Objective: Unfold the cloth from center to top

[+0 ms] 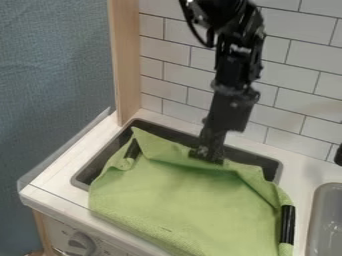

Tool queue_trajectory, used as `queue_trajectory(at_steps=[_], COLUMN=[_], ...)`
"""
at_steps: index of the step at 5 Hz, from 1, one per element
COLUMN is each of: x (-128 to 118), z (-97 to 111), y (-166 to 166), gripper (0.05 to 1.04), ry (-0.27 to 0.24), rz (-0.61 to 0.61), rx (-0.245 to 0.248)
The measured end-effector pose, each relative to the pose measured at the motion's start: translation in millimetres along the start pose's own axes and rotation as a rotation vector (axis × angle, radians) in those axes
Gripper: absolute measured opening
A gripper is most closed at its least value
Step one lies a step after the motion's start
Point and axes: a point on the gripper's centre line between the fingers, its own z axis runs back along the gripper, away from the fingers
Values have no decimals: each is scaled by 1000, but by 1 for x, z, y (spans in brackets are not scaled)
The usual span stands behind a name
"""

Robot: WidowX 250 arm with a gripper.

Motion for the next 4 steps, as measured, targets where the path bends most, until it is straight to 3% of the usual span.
queue_trajectory(at_steps=[1, 3, 4], x=[5, 12, 10], z=[16, 8, 0], y=[23, 71, 87], gripper=[54, 54, 54], ry=[-20, -4, 20], rz=[2, 5, -12], rx=[64, 87, 147])
